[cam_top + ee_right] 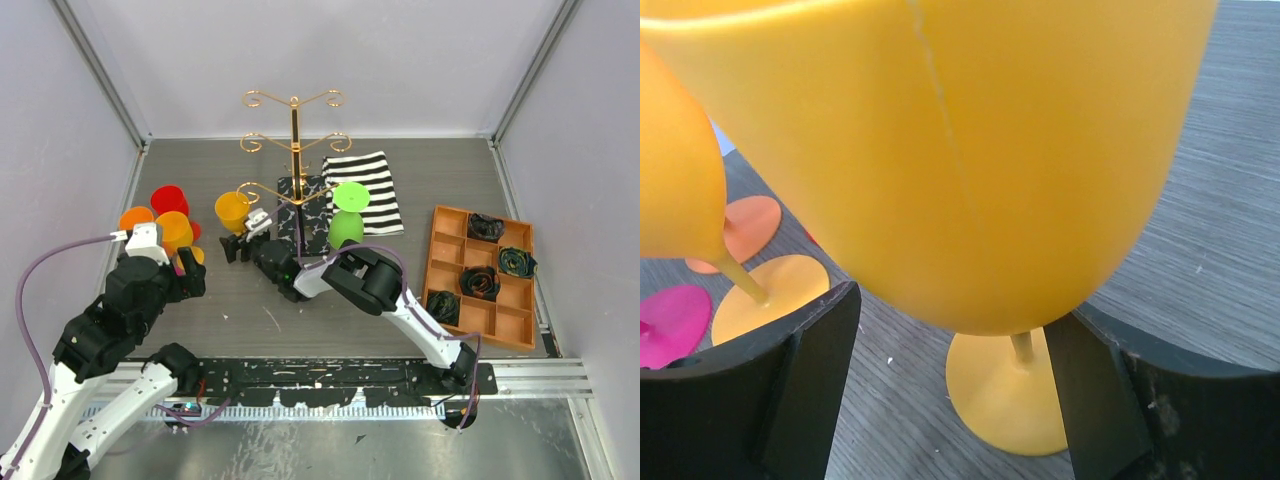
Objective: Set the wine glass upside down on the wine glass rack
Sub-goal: Pick up the wine glass at the center of the board.
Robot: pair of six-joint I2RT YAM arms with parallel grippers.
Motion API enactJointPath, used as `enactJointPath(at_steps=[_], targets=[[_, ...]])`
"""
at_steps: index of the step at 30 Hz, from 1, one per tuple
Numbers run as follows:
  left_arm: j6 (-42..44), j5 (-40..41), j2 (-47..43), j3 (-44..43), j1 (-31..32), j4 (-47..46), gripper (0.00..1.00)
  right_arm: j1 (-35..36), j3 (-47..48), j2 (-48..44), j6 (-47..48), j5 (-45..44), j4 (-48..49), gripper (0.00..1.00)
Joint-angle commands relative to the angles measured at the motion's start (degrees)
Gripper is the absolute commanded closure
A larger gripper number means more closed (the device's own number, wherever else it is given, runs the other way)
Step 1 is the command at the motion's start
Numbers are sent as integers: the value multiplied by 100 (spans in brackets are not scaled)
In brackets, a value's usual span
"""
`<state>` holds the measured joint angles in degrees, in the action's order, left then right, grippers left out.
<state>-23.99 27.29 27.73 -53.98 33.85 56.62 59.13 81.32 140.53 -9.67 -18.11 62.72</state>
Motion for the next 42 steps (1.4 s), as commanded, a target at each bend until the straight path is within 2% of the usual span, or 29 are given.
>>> enactJointPath(at_steps=[1,11,18,25,30,39,42], targets=[[87,-39,-2,70,-30,-168,8,-68,188,79,-348,97,162,23],[96,-46,-4,78,-28,-177,8,-144,265,207,-539,250,152,31],[102,-56,-8,84,-33,-186,8,-157,279,248,-545,325,114,43],[114,-61,-13,92,-36,-189,8,-157,244,258,-483,369,124,50],[114,-66,-21,94,-36,-192,8,-170,248,273,-444,461,130,60],[114,-2,-67,103,-45,-186,7,-168,127,250,-292,515,195,69],[114,8,-99,103,-45,-189,7,-172,-4,221,-206,786,315,72]])
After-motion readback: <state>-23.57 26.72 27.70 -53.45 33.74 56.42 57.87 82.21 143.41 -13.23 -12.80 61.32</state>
